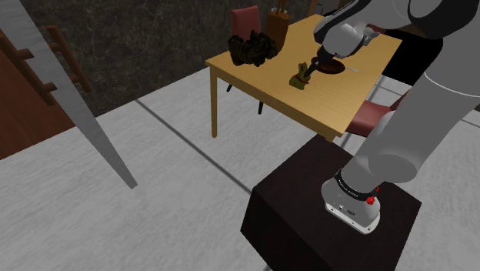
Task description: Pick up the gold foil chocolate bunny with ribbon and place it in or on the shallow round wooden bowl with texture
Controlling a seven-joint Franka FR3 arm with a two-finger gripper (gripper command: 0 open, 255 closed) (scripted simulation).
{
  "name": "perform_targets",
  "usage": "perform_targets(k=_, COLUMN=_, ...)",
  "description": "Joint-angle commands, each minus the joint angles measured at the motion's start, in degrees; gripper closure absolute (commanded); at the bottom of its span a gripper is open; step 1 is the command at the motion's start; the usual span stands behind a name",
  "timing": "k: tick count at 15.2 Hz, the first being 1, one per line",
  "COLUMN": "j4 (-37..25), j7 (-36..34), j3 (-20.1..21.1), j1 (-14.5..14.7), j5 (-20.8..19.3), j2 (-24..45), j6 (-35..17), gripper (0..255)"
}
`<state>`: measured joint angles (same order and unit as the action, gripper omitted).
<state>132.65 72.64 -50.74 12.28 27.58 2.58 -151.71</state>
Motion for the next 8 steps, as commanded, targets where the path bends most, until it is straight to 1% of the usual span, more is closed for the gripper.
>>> perform_targets(k=1, j4=-0.67, j7=3.29, j3=0.57, j1=-0.46, j5=4.48, j2=2.47, j6=-0.28, gripper=0)
perform_targets(k=3, j4=-1.37, j7=5.94, j3=1.73, j1=-1.29, j5=8.33, j2=4.81, j6=-0.51, gripper=0)
perform_targets(k=4, j4=-1.58, j7=6.66, j3=2.12, j1=-1.59, j5=9.37, j2=5.46, j6=-0.57, gripper=0)
perform_targets(k=8, j4=-1.58, j7=6.64, j3=2.17, j1=-1.64, j5=9.35, j2=5.45, j6=-0.58, gripper=0)
